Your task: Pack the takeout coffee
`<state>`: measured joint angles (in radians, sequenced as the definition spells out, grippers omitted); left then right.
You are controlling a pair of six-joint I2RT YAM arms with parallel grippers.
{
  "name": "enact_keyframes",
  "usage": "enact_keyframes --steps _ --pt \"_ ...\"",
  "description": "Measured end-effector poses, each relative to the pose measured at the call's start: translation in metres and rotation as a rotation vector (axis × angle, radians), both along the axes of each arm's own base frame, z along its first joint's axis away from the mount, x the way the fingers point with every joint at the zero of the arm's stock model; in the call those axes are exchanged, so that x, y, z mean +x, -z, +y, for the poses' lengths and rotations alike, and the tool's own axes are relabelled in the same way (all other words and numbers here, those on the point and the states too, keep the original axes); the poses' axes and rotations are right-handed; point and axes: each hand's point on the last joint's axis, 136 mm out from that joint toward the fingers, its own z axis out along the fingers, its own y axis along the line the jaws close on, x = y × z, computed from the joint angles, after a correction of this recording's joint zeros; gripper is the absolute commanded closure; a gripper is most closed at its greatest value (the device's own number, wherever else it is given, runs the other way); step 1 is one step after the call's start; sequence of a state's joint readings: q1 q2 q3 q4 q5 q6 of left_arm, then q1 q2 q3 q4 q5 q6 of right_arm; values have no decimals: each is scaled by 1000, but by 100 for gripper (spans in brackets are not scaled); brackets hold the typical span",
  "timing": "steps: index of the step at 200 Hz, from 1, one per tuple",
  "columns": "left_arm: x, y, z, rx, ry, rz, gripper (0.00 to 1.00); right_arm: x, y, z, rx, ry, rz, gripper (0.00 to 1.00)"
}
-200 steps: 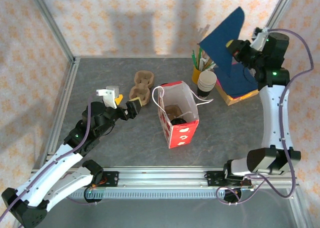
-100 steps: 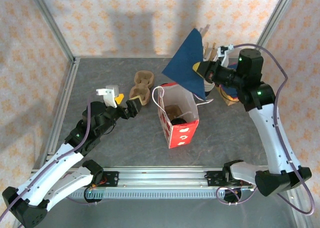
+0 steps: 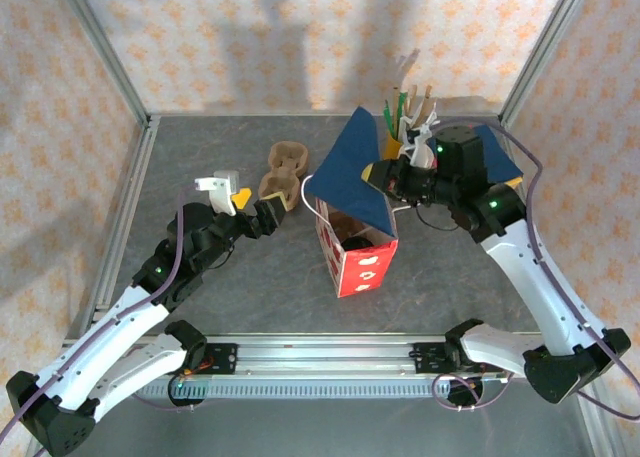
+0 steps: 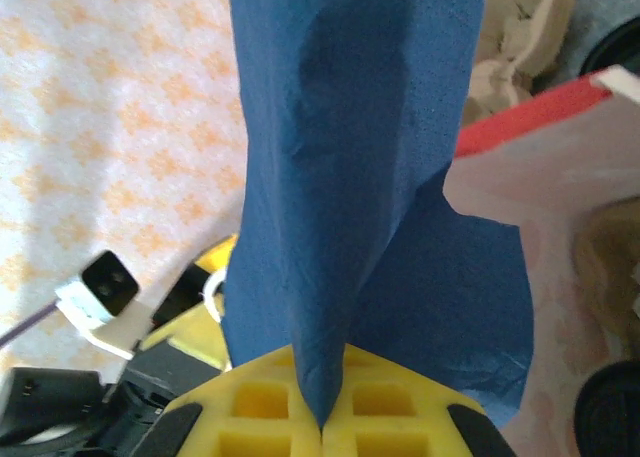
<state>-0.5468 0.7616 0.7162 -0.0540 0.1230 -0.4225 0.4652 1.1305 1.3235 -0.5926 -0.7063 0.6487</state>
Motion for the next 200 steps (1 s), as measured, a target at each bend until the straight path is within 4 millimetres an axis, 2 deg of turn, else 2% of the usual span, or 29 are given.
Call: enact_keyframes --steps 124,200 --pt "4 6 -3 0 2 15 3 -8 99 18 -394 8 120 100" --pt "5 9 -3 3 2 20 3 -8 127 24 -587 -2 152 100"
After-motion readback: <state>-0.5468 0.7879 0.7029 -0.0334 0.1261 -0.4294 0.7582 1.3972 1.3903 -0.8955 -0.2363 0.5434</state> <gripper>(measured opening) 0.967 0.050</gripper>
